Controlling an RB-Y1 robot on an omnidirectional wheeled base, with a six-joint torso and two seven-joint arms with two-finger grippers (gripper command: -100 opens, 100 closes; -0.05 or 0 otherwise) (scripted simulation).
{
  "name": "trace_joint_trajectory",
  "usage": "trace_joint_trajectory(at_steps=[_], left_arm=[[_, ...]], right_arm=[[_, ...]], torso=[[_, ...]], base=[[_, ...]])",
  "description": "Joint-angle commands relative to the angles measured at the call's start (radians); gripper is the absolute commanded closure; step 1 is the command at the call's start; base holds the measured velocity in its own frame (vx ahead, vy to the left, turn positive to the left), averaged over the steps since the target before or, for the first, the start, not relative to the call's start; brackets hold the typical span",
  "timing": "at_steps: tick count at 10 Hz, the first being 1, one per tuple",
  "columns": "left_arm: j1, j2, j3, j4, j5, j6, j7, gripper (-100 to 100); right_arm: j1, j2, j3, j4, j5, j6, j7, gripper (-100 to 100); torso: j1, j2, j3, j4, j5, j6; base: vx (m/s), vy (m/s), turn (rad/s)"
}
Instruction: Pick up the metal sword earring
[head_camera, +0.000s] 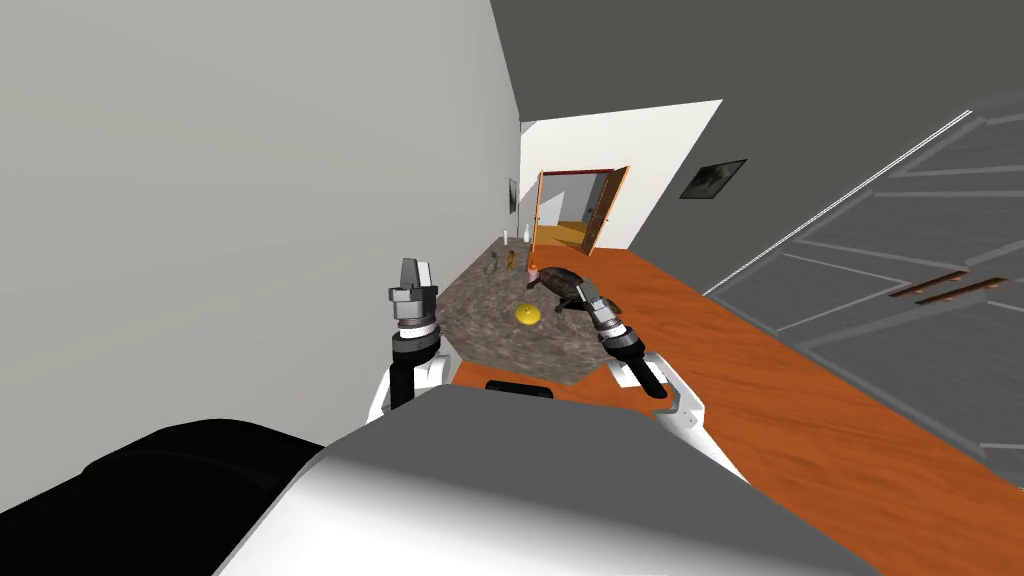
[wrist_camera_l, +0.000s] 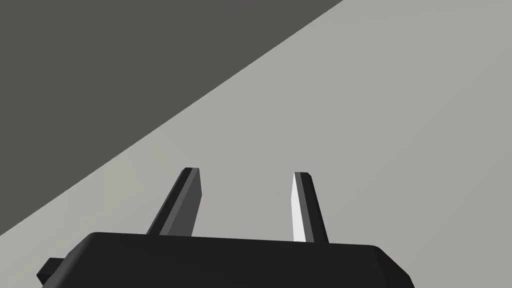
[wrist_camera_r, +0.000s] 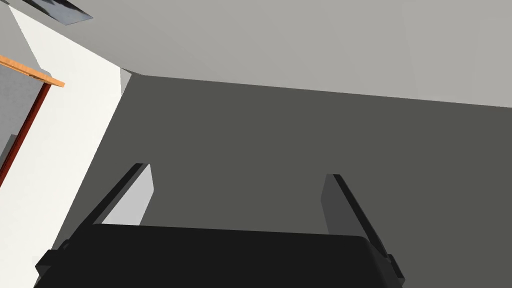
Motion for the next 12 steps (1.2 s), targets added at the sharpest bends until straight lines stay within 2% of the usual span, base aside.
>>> trace_joint_trajectory(at_steps=[1, 2, 3, 5, 6, 7, 8, 10, 11, 12], left_arm=[[0.0, 0.0, 0.0, 0.0, 0.0, 0.0, 0.0, 0], [0.0, 0.0, 0.0, 0.0, 0.0, 0.0, 0.0, 0], [0.0, 0.0, 0.0, 0.0, 0.0, 0.0, 0.0, 0], [0.0, 0.0, 0.0, 0.0, 0.0, 0.0, 0.0, 0], [0.0, 0.0, 0.0, 0.0, 0.0, 0.0, 0.0, 0], [0.0, 0.0, 0.0, 0.0, 0.0, 0.0, 0.0, 0], [0.0, 0.0, 0.0, 0.0, 0.0, 0.0, 0.0, 0], [0.0, 0.0, 0.0, 0.0, 0.0, 0.0, 0.0, 0], [0.0, 0.0, 0.0, 0.0, 0.0, 0.0, 0.0, 0], [0.0, 0.0, 0.0, 0.0, 0.0, 0.0, 0.0, 0]], right_arm=[[-0.014, -0.044, 0.003, 0.009, 0.015, -0.002, 0.002, -100], [-0.04, -0.077, 0.011, 0.041, 0.04, -0.013, 0.007, -100], [-0.04, -0.089, 0.011, 0.041, 0.04, -0.013, 0.007, -100], [-0.088, -0.159, 0.028, 0.1, 0.091, -0.033, 0.019, -100], [-0.088, -0.18, 0.028, 0.106, 0.091, -0.033, 0.019, -100], [-0.11, -0.218, 0.038, 0.139, 0.115, -0.042, 0.027, -100], [-0.11, -0.225, 0.038, 0.139, 0.115, -0.042, 0.027, -100], [-0.145, -0.292, 0.062, 0.209, 0.162, -0.06, 0.043, -100], [-0.145, -0.313, 0.062, 0.209, 0.162, -0.06, 0.043, -100], [-0.159, -0.348, 0.075, 0.244, 0.184, -0.067, 0.052, -100]], torso=[[0.0, 0.0, 0.0, 0.0, 0.0, 0.0], [0.002, 0.0, 0.0, 0.0, 0.0, 0.001], [0.003, 0.0, 0.0, 0.0, 0.001, 0.0], [0.004, -0.001, 0.0, 0.0, 0.001, 0.0], [0.003, 0.0, 0.0, 0.0, 0.001, 0.0], [0.003, 0.0, 0.0, 0.0, 0.0, 0.001], [0.004, -0.001, -0.001, 0.0, 0.001, 0.0], [0.005, -0.002, -0.001, 0.0, 0.001, 0.0], [0.005, -0.001, -0.001, 0.0, 0.001, 0.0], [0.005, -0.002, -0.001, 0.0, 0.001, 0.001]], base=[[-0.051, -0.075, 0.096], [-0.057, -0.052, 0.115], [-0.039, -0.039, 0.068], [-0.055, -0.053, 0.169], [-0.047, -0.056, 0.1], [-0.035, -0.034, 0.119], [-0.027, -0.023, 0.065], [-0.039, -0.025, 0.169], [-0.03, -0.022, 0.072], [-0.019, -0.002, 0.101]])
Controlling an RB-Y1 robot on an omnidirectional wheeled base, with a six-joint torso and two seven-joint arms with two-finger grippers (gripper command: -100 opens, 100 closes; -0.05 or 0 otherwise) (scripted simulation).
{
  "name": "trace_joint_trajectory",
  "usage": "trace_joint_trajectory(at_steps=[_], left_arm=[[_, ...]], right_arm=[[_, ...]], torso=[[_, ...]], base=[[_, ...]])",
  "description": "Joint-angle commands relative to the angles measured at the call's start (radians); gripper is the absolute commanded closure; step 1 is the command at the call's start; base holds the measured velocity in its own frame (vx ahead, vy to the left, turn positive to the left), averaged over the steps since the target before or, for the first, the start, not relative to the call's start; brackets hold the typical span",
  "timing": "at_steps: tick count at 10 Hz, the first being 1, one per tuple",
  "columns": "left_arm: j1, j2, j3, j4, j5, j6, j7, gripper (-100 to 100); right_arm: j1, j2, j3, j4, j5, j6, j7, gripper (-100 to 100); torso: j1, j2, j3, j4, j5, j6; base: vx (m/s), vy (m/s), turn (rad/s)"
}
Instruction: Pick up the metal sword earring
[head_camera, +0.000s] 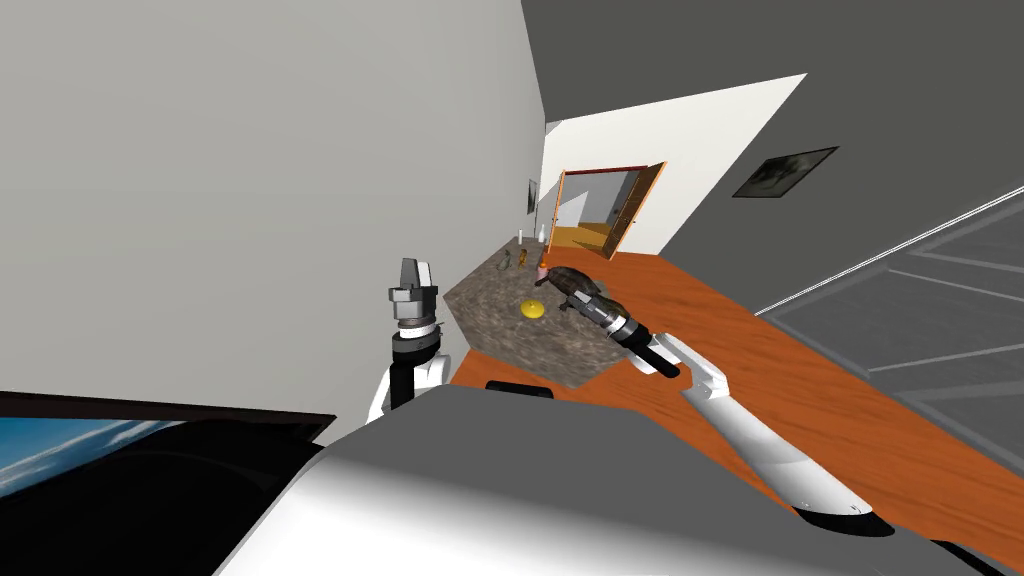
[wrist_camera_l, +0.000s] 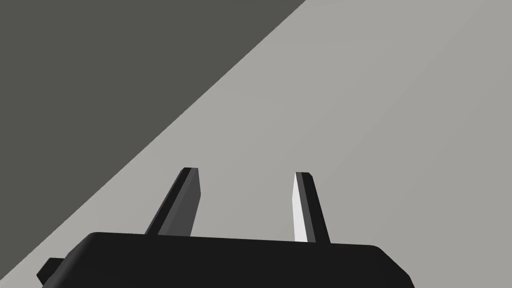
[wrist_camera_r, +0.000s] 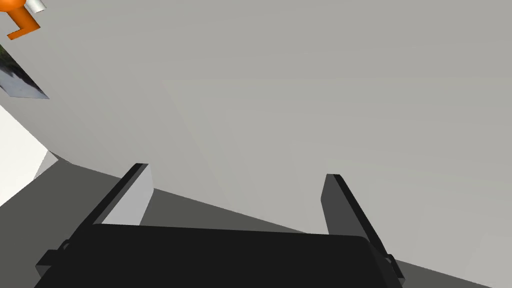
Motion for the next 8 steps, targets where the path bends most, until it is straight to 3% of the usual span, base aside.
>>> trace_joint_trajectory(at_steps=[1, 4, 5, 7, 8], left_arm=[[0.0, 0.0, 0.0, 0.0, 0.0, 0.0, 0.0, 0], [0.0, 0.0, 0.0, 0.0, 0.0, 0.0, 0.0, 0], [0.0, 0.0, 0.0, 0.0, 0.0, 0.0, 0.0, 0], [0.0, 0.0, 0.0, 0.0, 0.0, 0.0, 0.0, 0], [0.0, 0.0, 0.0, 0.0, 0.0, 0.0, 0.0, 0]], right_arm=[[-0.001, -0.033, 0.0, 0.017, 0.008, -0.01, 0.004, -100], [-0.027, -0.136, 0.046, 0.127, 0.069, -0.028, 0.035, -100], [-0.027, -0.15, 0.046, 0.127, 0.069, -0.028, 0.035, -100], [-0.032, -0.215, 0.08, 0.197, 0.105, -0.037, 0.059, -100], [-0.032, -0.22, 0.08, 0.202, 0.105, -0.037, 0.059, -100]], torso=[[0.0, 0.0, 0.0, 0.0, 0.0, 0.0], [0.001, -0.001, 0.0, 0.0, 0.0, 0.0], [0.002, -0.001, 0.0, 0.0, 0.0, 0.0], [0.003, -0.002, -0.001, 0.0, 0.001, 0.0], [0.003, -0.003, -0.001, -0.001, 0.001, 0.0]], base=[[-0.014, 0.001, 0.072], [-0.014, 0.019, 0.176], [-0.006, 0.03, 0.037], [0.014, 0.042, 0.123], [0.019, 0.041, 0.076]])
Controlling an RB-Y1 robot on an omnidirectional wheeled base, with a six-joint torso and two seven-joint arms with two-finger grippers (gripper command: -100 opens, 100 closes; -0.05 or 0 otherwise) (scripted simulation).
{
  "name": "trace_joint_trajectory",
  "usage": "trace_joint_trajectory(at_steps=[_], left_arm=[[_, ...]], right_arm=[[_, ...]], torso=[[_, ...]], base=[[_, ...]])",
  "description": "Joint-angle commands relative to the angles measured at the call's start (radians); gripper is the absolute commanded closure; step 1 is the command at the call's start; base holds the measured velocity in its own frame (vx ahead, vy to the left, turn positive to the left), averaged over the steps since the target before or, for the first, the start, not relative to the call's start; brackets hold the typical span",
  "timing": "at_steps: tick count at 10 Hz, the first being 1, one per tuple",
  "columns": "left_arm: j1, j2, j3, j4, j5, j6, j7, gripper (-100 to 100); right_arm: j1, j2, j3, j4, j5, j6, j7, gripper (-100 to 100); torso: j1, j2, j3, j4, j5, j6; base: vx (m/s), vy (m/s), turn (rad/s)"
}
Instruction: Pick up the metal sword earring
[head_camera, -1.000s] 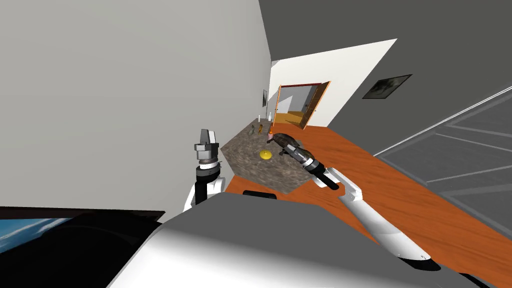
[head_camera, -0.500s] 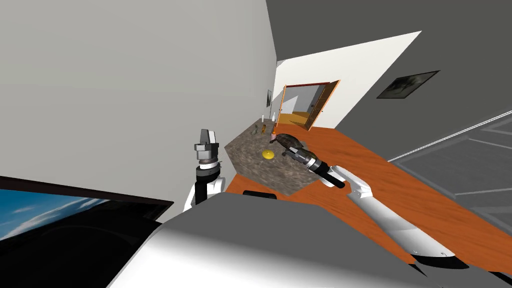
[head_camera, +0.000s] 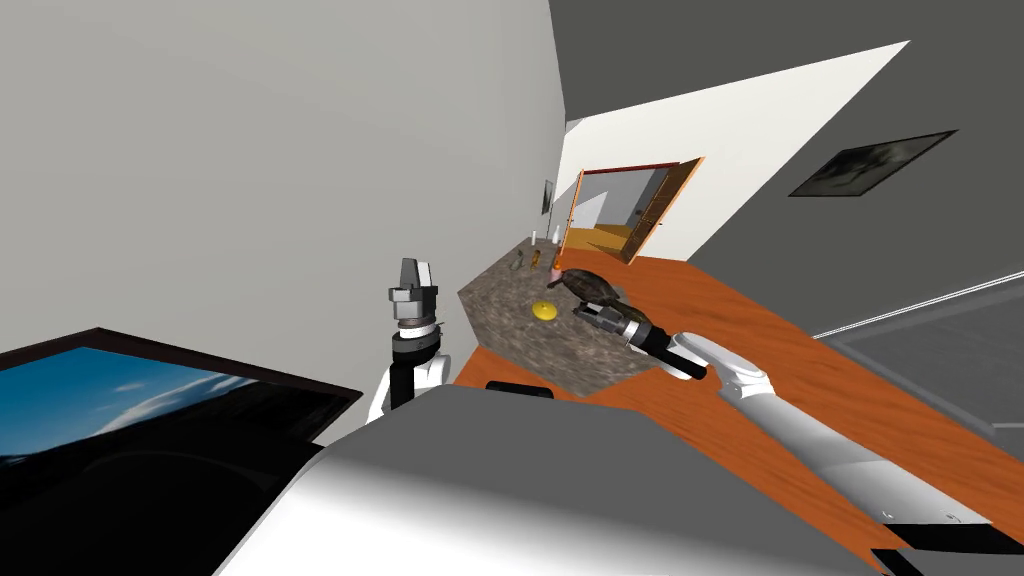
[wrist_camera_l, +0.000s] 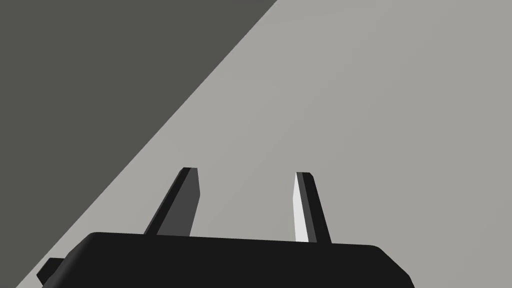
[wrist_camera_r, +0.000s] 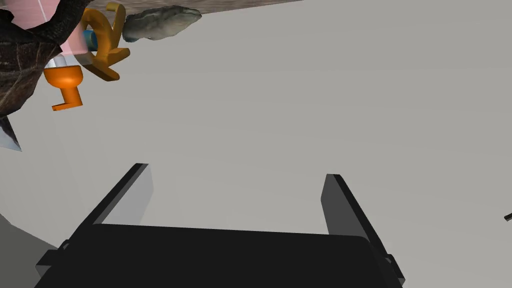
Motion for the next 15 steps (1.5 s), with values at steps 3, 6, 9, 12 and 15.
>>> trace_joint_trajectory(at_steps=[3, 6, 9, 12, 15], left_arm=[[0.0, 0.0, 0.0, 0.0, 0.0, 0.0, 0.0, 0], [0.0, 0.0, 0.0, 0.0, 0.0, 0.0, 0.0, 0], [0.0, 0.0, 0.0, 0.0, 0.0, 0.0, 0.0, 0], [0.0, 0.0, 0.0, 0.0, 0.0, 0.0, 0.0, 0], [0.0, 0.0, 0.0, 0.0, 0.0, 0.0, 0.0, 0]], right_arm=[[0.001, -0.097, 0.064, 0.126, 0.053, -0.012, 0.046, -100], [0.012, -0.154, 0.102, 0.193, 0.081, -0.017, 0.072, -100], [0.03, -0.23, 0.155, 0.292, 0.117, -0.022, 0.108, -100], [0.04, -0.272, 0.186, 0.347, 0.137, -0.025, 0.129, -100], [0.052, -0.323, 0.222, 0.41, 0.162, -0.03, 0.153, -100]], torso=[[0.002, -0.002, -0.001, 0.0, 0.0, -0.001], [0.003, -0.001, -0.001, 0.0, 0.001, 0.0], [0.004, -0.003, -0.002, -0.001, 0.001, 0.0], [0.003, -0.003, -0.002, -0.001, 0.001, 0.0], [0.001, 0.0, 0.0, 0.0, 0.0, 0.0]], base=[[0.042, 0.07, 0.148], [0.042, 0.076, 0.085], [0.062, 0.1, 0.127], [0.063, 0.073, 0.078], [0.036, 0.049, 0.08]])
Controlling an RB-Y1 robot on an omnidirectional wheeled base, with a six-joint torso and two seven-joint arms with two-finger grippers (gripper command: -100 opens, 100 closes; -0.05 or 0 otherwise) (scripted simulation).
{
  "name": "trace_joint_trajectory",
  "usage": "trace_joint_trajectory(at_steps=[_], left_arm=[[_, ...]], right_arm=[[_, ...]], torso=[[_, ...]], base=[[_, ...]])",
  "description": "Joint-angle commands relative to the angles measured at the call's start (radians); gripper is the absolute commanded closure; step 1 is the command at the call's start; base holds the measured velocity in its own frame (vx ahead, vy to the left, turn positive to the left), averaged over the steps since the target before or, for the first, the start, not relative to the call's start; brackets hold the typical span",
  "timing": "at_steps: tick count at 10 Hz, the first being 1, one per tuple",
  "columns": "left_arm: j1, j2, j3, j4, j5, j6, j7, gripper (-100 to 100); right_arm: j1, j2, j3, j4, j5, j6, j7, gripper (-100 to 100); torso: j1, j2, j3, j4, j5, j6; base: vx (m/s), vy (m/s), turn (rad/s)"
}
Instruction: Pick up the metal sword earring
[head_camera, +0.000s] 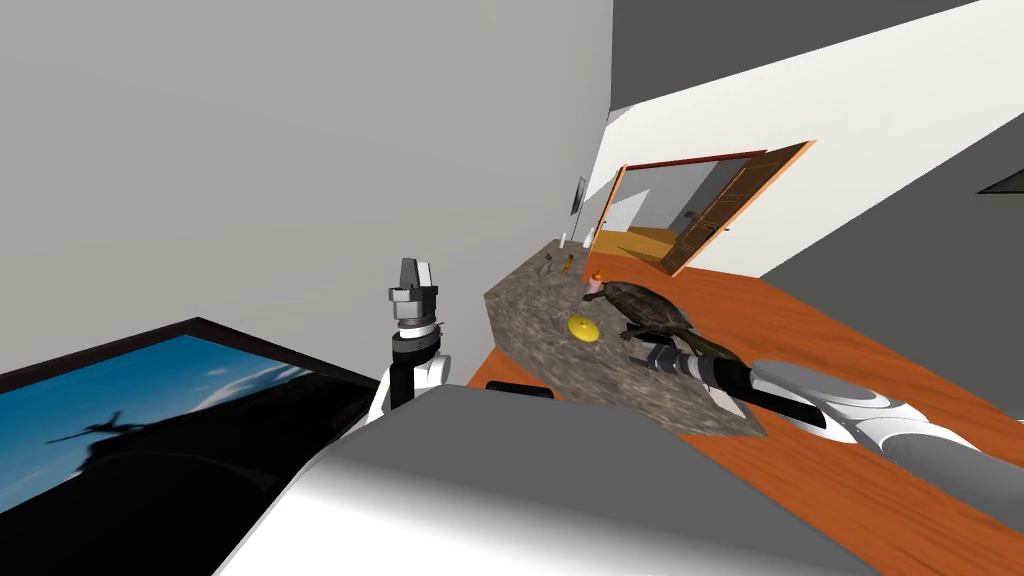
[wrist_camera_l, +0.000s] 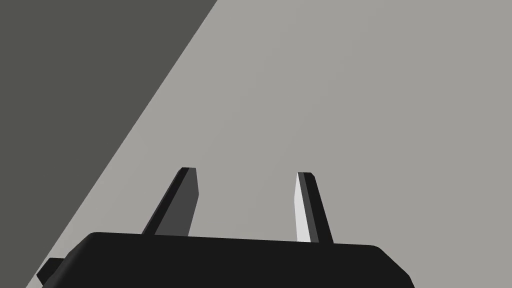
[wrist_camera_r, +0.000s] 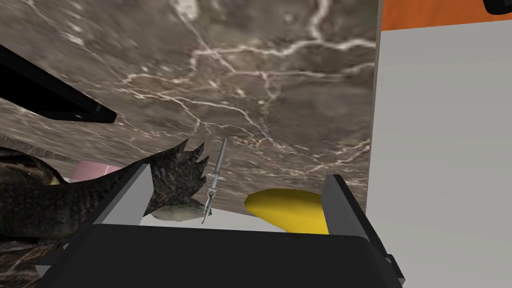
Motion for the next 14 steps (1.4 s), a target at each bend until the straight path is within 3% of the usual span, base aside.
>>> trace_joint_trajectory(at_steps=[1, 5, 6, 7, 9, 10, 14], left_arm=[[0.0, 0.0, 0.0, 0.0, 0.0, 0.0, 0.0, 0], [0.0, 0.0, 0.0, 0.0, 0.0, 0.0, 0.0, 0], [0.0, 0.0, 0.0, 0.0, 0.0, 0.0, 0.0, 0], [0.0, 0.0, 0.0, 0.0, 0.0, 0.0, 0.0, 0], [0.0, 0.0, 0.0, 0.0, 0.0, 0.0, 0.0, 0], [0.0, 0.0, 0.0, 0.0, 0.0, 0.0, 0.0, 0], [0.0, 0.0, 0.0, 0.0, 0.0, 0.0, 0.0, 0]], right_arm=[[-0.014, -0.003, 0.014, 0.028, 0.011, -0.006, 0.003, -100], [-0.008, -0.026, 0.03, 0.061, 0.022, -0.01, 0.017, -100], [-0.009, -0.026, 0.032, 0.064, 0.023, -0.011, 0.019, 0], [-0.006, 0.005, 0.036, 0.078, 0.028, 0.007, 0.032, -100], [0.0, 0.007, 0.033, 0.076, 0.026, 0.009, 0.034, -100], [0.001, 0.008, 0.033, 0.076, 0.026, 0.011, 0.037, 100], [0.001, 0.009, 0.033, 0.076, 0.025, 0.01, 0.035, 100]], torso=[[0.0, 0.0, 0.0, 0.0, 0.0, 0.0], [-0.002, 0.002, 0.001, 0.0, -0.001, 0.0], [-0.002, 0.002, 0.001, 0.0, -0.001, 0.0], [-0.003, 0.003, 0.001, 0.001, -0.001, 0.0], [-0.003, 0.0, 0.0, 0.0, -0.001, 0.0], [-0.003, 0.001, 0.0, 0.0, -0.001, 0.0], [-0.003, 0.003, 0.002, 0.001, 0.0, 0.0]], base=[[0.026, 0.033, 0.019], [0.011, 0.024, 0.036], [0.0, 0.0, 0.0], [0.029, 0.002, 0.081], [0.034, -0.001, 0.05], [0.0, 0.0, 0.0], [0.0, 0.0, 0.0]])
